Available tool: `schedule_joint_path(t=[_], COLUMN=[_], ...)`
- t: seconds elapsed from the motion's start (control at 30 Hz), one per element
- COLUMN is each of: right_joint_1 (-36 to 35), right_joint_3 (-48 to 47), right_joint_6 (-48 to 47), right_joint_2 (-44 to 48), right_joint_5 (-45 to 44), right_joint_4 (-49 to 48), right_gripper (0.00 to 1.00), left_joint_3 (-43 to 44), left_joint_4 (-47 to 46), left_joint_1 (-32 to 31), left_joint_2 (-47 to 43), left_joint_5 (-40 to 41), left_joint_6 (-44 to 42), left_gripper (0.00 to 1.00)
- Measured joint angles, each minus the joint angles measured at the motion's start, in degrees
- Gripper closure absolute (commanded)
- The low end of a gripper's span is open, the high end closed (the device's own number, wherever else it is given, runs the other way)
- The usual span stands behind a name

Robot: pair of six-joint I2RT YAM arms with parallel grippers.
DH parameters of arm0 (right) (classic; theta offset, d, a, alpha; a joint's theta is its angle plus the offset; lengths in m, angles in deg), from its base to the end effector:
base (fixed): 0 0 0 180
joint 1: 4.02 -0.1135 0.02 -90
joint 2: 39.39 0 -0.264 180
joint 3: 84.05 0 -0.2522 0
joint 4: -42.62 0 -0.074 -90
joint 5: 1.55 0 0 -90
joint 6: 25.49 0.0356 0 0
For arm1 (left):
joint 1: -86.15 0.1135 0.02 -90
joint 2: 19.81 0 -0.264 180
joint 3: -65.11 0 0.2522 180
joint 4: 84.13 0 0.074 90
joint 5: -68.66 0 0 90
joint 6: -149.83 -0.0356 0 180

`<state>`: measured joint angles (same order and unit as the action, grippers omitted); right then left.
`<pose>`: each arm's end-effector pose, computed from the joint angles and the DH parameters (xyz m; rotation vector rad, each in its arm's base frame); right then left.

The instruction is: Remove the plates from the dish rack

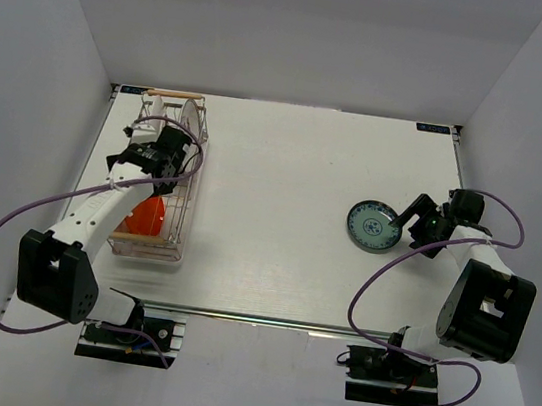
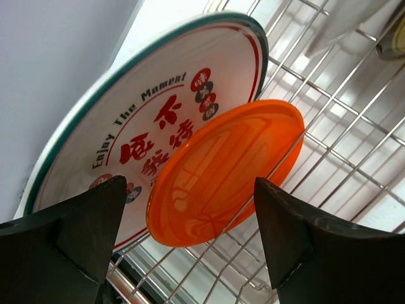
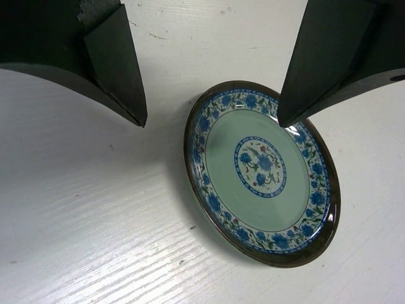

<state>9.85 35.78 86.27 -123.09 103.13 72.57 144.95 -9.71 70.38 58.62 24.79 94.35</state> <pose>0.2806 -0.0600 0.1881 0.6632 2.4108 0.3777 0.2456 -0.0427 0.2840 -0.5484 2.3728 0.7826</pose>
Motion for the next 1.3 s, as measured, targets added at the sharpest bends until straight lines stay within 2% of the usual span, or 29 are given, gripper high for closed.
schedule_joint_path(t=[0.5, 0.53, 0.63, 0.83, 0.93, 1.0, 1.1, 1.3], right_joint_1=[0.0, 0.0, 0.0, 0.0, 0.0, 0.0, 0.0, 0.0], right_joint_3=[0.0, 0.0, 0.0, 0.0, 0.0, 0.0, 0.0, -0.2], right_joint_6=[0.0, 0.0, 0.0, 0.0, 0.0, 0.0, 0.0, 0.1], right_joint_2=[0.0, 0.0, 0.0, 0.0, 0.0, 0.0, 0.0, 0.0], right_joint_5=[0.0, 0.0, 0.0, 0.0, -0.2, -0.2, -0.4, -0.5], right_joint_4=[0.2, 0.3, 0.3, 0.4, 0.4, 0.4, 0.6, 0.9], right_gripper=[0.11, 0.11, 0.11, 0.11, 0.11, 0.11, 0.11, 0.11], left_joint_3=[-1.0, -1.1, -1.1, -1.1, -1.2, -1.2, -1.2, -0.3], left_joint_4=[-3.6, -3.6, -3.3, -3.2, -3.2, -2.7, -2.3, -0.7], left_joint_1=[4.0, 4.0, 4.2, 4.4, 4.4, 4.3, 4.3, 4.3], left_joint_2=[0.0, -0.1, -0.4, -1.6, -2.2, -2.4, -2.6, -2.8], left_joint_5=[-4.2, -4.2, -3.8, -4.5, -5.0, -5.2, -5.4, -6.2], left_joint_6=[-1.0, -1.1, -1.5, -2.2, -2.6, -3.0, -3.1, -2.3], left_gripper=[0.4, 0.46, 0.55, 0.64, 0.73, 0.89, 1.0, 1.0])
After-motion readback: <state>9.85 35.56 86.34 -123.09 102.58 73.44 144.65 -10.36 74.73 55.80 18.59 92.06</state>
